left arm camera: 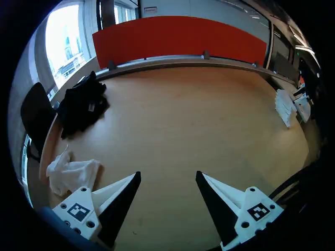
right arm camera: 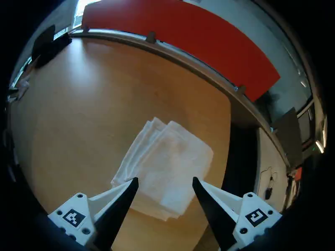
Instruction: Fold towel
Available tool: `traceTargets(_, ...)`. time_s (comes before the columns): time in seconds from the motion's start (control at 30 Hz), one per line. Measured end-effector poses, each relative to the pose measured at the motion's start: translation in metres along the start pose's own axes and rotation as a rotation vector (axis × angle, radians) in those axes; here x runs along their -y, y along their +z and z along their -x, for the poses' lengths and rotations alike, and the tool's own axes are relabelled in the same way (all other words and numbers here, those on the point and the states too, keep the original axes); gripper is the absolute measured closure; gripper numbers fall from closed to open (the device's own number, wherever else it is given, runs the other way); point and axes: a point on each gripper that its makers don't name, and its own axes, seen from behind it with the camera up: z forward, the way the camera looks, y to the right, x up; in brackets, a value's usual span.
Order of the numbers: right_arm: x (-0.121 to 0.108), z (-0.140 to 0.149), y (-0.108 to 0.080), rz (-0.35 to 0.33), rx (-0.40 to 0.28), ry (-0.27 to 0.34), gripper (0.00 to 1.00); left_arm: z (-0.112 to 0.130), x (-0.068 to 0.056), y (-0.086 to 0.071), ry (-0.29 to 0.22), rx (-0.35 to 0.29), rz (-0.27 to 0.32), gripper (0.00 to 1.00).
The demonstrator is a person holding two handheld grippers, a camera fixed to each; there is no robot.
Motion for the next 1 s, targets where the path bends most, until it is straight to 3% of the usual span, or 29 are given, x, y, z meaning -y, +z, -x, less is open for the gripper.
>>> traceTargets(1.0,0.034,0.022,0.039,-0.046,0.034,-0.003,0.00,0.015,0.010,-0.004,-0.001,0.027,-0.025,0.02)
